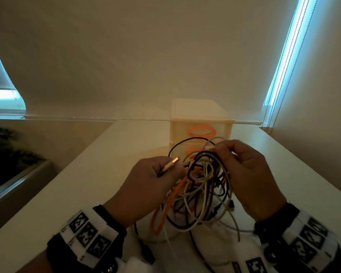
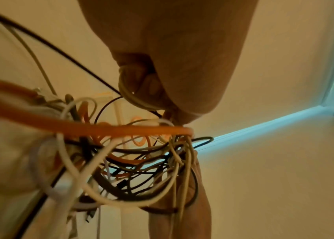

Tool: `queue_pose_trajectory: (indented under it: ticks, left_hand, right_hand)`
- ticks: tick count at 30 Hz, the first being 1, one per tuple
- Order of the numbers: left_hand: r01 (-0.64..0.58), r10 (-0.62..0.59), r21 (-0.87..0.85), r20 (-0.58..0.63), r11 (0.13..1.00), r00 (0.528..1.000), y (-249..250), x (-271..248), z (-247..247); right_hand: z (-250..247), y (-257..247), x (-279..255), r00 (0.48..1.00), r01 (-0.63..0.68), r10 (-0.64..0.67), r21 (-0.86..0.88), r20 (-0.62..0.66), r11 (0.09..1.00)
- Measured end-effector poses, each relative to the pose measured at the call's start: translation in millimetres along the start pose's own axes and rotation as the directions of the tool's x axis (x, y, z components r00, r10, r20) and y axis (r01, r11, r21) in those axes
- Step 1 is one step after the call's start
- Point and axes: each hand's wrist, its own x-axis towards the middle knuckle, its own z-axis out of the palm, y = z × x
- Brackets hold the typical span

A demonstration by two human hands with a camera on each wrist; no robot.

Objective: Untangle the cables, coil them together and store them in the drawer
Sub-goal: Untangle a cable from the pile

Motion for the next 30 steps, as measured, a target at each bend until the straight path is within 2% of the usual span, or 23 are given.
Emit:
queue_pose_trajectory:
  ticks: [2, 4, 7, 9, 11, 14, 16, 18, 20, 22, 26, 30]
  left_hand:
    - [0.041, -0.042, -0.104, -0.008, 0.994, 0.999, 1.1, -0.6, 0.8]
    - [0.062, -0.062, -0.156, 0.004, 0.986, 0.998, 1.8, -0.9, 1.7]
    - [0.080, -0.058, -0.221, 0.103, 0.972, 0.993, 4.8, -4.5, 4.0]
    - [0.105, -0.065, -0.231, 0.173, 0.967, 0.983, 4.4, -5.5, 4.5]
    - [0.087, -0.055, -0.197, 0.161, 0.977, 0.985, 1.5, -6.2, 5.5]
    - [-0.056, 0.056, 0.001, 0.016, 0.998, 0.998, 0.2, -7.0, 6.4]
    - [-0.085, 0.089, 0.059, -0.068, 0.995, 0.994, 2.0, -6.6, 5.8]
    - [-0.062, 0.069, 0.060, -0.123, 0.996, 0.990, 0.9, -5.3, 5.8]
    - [-0.050, 0.059, 0.056, -0.166, 0.997, 0.984, -2.5, -4.5, 6.9]
    - [-0.048, 0.058, 0.061, -0.175, 0.997, 0.983, -3.9, -4.3, 7.6]
    - [-0.056, 0.063, 0.055, -0.132, 0.997, 0.989, -0.7, -4.2, 5.2]
    - [-0.117, 0.129, 0.141, -0.079, 0.983, 0.989, -1.8, -7.5, 7.8]
  right_hand:
    - [2.2, 0.5, -1.5, 0.999, 0.013, -0.013, -0.002, 0.042, 1.000]
    - [2.6, -3.7, -2.4, 0.996, -0.006, -0.001, 0.077, 0.091, 0.997]
    - [2.0, -6.6, -4.9, 0.981, -0.041, 0.010, 0.158, 0.192, 0.987]
    - [0.8, -5.4, -5.6, 0.968, -0.070, 0.015, 0.212, 0.250, 0.975]
    - [0.6, -4.8, -4.9, 0.962, -0.076, 0.004, 0.255, 0.274, 0.964]
    - [0.7, -1.5, -4.9, 0.983, 0.074, -0.081, 0.047, 0.164, 0.996]
    - [1.1, -1.6, -4.6, 0.979, 0.174, -0.163, -0.086, 0.125, 0.981]
    - [-0.6, -2.2, -4.0, 0.960, 0.231, -0.206, -0.120, 0.189, 0.965]
    - [-5.0, 1.7, -2.2, 0.943, 0.230, -0.187, -0.134, 0.275, 0.964]
    - [-8.3, 4.3, -1.1, 0.930, 0.249, -0.179, -0.189, 0.322, 0.950]
    - [-10.3, 2.7, -0.6, 0.925, 0.280, -0.196, -0.237, 0.325, 0.930]
    - [-12.7, 2.9, -1.4, 0.901, 0.293, -0.172, -0.266, 0.397, 0.918]
